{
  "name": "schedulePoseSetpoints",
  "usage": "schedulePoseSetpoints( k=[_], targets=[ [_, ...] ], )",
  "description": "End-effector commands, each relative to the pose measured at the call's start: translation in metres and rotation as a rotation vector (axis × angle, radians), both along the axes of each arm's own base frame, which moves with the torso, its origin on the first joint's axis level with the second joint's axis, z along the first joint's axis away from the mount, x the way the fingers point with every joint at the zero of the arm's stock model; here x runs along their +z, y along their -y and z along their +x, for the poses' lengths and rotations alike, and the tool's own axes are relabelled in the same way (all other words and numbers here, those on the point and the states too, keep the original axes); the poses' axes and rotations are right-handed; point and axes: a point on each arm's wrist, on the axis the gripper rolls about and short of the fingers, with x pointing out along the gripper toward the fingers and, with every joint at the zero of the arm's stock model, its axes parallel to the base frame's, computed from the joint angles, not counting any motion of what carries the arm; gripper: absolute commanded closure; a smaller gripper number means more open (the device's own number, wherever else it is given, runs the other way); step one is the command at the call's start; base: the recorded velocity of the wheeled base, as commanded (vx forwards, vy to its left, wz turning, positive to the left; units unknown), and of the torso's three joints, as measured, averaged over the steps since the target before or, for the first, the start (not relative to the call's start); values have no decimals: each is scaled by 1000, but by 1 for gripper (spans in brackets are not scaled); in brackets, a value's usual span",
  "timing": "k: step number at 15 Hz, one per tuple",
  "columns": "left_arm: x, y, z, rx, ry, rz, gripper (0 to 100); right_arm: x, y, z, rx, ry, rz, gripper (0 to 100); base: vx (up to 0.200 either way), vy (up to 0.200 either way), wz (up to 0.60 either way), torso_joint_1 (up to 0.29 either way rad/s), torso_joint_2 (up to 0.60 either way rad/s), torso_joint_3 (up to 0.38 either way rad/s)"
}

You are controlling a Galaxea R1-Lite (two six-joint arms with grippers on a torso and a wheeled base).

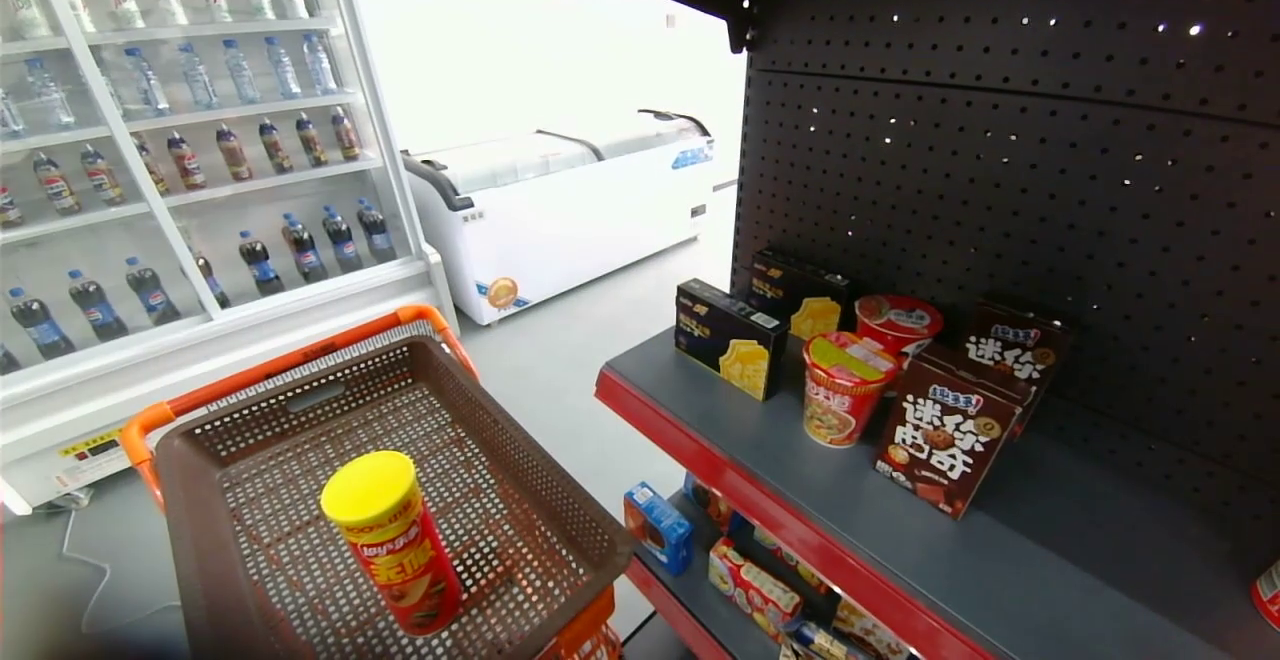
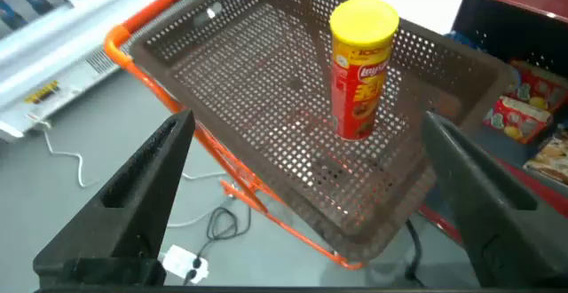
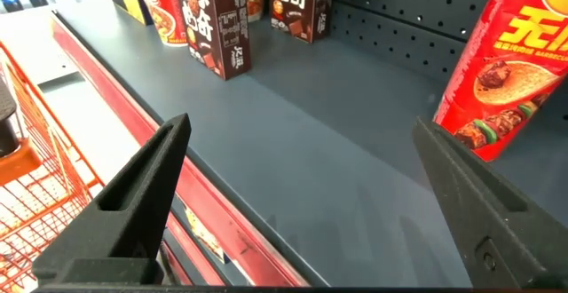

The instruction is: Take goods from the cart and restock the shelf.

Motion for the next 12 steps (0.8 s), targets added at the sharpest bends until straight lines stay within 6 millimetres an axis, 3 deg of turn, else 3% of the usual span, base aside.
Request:
schedulePoseSetpoints(
  k=[1,2,4,6,8,12],
  targets=[
    [-2,-1,75,-47,-200,-111,0,0,0,0,-1,-1,0,0,0,0,0,0,0,0],
    [-8,-6,89,-104,-252,-163,0,0,0,0,-1,-1,0,0,0,0,0,0,0,0],
    [-9,-8,93,-139,-259,-166,0,0,0,0,-1,-1,0,0,0,0,0,0,0,0],
    [-52,-8,122,-280,-276,-156,0,0,0,0,-1,-1,0,0,0,0,0,0,0,0],
    [-78,-8,129,-283,-267,-144,0,0,0,0,-1,-1,0,0,0,0,0,0,0,0],
    [-105,-6,138,-302,-358,-157,0,0,0,0,0,-1,0,0,0,0,0,0,0,0]
  ],
)
